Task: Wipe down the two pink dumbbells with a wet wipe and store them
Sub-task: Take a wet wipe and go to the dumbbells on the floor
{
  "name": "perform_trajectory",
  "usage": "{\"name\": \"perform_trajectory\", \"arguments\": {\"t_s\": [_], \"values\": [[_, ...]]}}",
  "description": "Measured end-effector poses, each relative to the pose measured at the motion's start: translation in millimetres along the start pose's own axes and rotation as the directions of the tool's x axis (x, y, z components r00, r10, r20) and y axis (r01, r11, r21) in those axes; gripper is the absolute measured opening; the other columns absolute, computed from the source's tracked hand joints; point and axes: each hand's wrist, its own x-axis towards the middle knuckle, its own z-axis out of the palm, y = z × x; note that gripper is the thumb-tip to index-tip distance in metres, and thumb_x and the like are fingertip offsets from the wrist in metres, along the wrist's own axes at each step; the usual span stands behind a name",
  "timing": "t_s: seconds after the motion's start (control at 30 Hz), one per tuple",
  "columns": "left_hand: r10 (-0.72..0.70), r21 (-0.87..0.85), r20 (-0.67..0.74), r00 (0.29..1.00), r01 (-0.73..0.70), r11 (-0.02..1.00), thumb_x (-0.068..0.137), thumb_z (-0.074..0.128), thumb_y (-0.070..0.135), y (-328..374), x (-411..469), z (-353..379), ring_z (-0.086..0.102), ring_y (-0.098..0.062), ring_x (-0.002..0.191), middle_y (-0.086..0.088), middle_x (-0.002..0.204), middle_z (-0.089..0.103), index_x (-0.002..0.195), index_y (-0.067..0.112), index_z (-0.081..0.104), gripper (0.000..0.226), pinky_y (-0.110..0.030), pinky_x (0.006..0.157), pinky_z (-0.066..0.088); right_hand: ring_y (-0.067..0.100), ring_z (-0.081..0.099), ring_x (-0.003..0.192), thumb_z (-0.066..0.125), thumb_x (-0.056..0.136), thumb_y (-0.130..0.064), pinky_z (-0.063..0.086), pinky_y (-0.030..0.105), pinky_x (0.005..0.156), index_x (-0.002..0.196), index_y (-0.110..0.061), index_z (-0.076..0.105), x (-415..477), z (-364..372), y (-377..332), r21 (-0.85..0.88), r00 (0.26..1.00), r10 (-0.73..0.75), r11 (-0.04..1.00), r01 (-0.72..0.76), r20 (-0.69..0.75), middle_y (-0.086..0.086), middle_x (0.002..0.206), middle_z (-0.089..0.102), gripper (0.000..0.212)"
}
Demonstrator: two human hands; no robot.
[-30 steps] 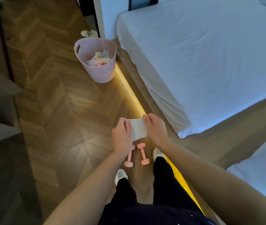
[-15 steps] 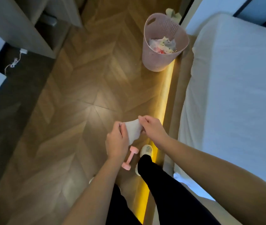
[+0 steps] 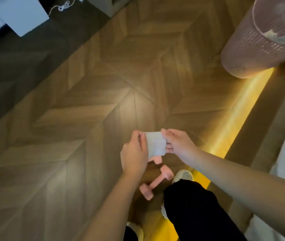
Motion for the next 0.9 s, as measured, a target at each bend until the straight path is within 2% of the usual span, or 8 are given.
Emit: {"name": "perform_trajectory", "arguments": {"t_s": [0.1, 0.27, 0.33, 0.4, 0.53, 0.6, 0.73, 0.9], "values": [[0.019, 0.001, -0.066, 0.998, -0.019, 1.000, 0.105, 0.044, 0.029, -46, 15, 32, 0.062, -0.036, 0.070, -0.013, 0.077, 0.067, 0.097, 0.010, 0.059, 0.025, -0.038, 0.056, 0.038, 0.022, 0.068, 0.084, 0.051, 0.102, -0.030, 0.054, 0.031, 0.072, 0.094, -0.013, 0.064, 47, 9, 34, 0.016, 0.996, -0.019, 1.000, 0.018, 0.086, 0.010, 0.092, 0.068, 0.023], [0.068, 0.009, -0.138, 0.988, -0.068, 0.998, 0.105, 0.043, 0.027, -83, 13, 59, 0.062, -0.040, 0.072, -0.016, 0.076, 0.067, 0.099, 0.008, 0.057, 0.025, -0.048, 0.061, 0.048, 0.018, 0.073, 0.087, 0.047, 0.103, -0.029, 0.059, 0.028, 0.069, 0.110, -0.007, 0.061, 77, 17, 72, 0.082, 0.977, 0.000, 0.996, -0.017, 0.212, 0.010, 0.101, 0.072, 0.027], [0.082, 0.002, -0.171, 0.982, -0.083, 0.997, 0.105, 0.043, 0.027, -85, 3, 57, 0.063, -0.041, 0.075, -0.018, 0.079, 0.067, 0.100, 0.007, 0.058, 0.025, -0.050, 0.065, 0.050, 0.021, 0.072, 0.098, 0.046, 0.102, -0.037, 0.058, 0.032, 0.080, 0.119, -0.006, 0.060, 70, 15, 74, 0.106, 0.953, 0.033, 0.992, -0.068, 0.300, 0.012, 0.109, 0.073, 0.038], [0.096, -0.018, -0.239, 0.966, -0.103, 0.994, 0.105, 0.043, 0.027, -77, -28, 39, 0.063, -0.043, 0.079, -0.021, 0.081, 0.068, 0.099, 0.005, 0.058, 0.027, -0.052, 0.069, 0.049, 0.021, 0.070, 0.103, 0.048, 0.098, -0.045, 0.056, 0.033, 0.088, 0.118, -0.009, 0.062, 38, 13, 69, 0.084, 0.909, 0.030, 0.994, -0.071, 0.415, 0.010, 0.110, 0.074, 0.043], [0.161, -0.015, -0.284, 0.945, -0.172, 0.985, 0.104, 0.044, 0.027, -50, -79, 1, 0.060, -0.043, 0.078, -0.018, 0.079, 0.066, 0.096, 0.007, 0.056, 0.025, -0.052, 0.070, 0.049, 0.015, 0.071, 0.090, 0.062, 0.084, -0.039, 0.059, 0.029, 0.079, 0.111, -0.012, 0.064, -25, 11, 51, 0.034, 0.820, -0.033, 0.999, 0.016, 0.571, 0.005, 0.098, 0.075, 0.038], [0.242, -0.004, -0.333, 0.912, -0.258, 0.966, 0.104, 0.044, 0.027, -36, -106, -18, 0.060, -0.043, 0.078, -0.018, 0.078, 0.066, 0.093, 0.010, 0.055, 0.023, -0.051, 0.068, 0.049, 0.012, 0.072, 0.085, 0.058, 0.093, -0.029, 0.059, 0.027, 0.072, 0.111, -0.011, 0.063, -55, 11, 47, 0.073, 0.800, -0.132, 0.991, 0.111, 0.585, 0.003, 0.093, 0.075, 0.026], [0.336, 0.029, -0.399, 0.853, -0.354, 0.935, 0.104, 0.045, 0.028, -21, -135, -39, 0.059, -0.042, 0.072, -0.016, 0.073, 0.064, 0.089, 0.012, 0.053, 0.023, -0.048, 0.060, 0.045, 0.013, 0.072, 0.087, 0.053, 0.096, -0.022, 0.059, 0.028, 0.080, 0.113, -0.009, 0.064, -94, 11, 40, 0.152, 0.764, -0.254, 0.967, 0.204, 0.592, 0.004, 0.097, 0.074, 0.023], [0.226, -0.055, -0.339, 0.913, -0.259, 0.964, 0.103, 0.047, 0.029, -28, -110, -17, 0.057, -0.034, 0.074, 0.004, 0.062, 0.054, 0.086, 0.016, 0.053, 0.022, -0.041, 0.063, 0.041, 0.010, 0.073, 0.078, 0.051, 0.099, -0.017, 0.059, 0.024, 0.068, 0.105, -0.009, 0.065, -71, 0, 44, 0.162, 0.798, -0.232, 0.972, 0.170, 0.557, 0.002, 0.088, 0.076, 0.017]]}}
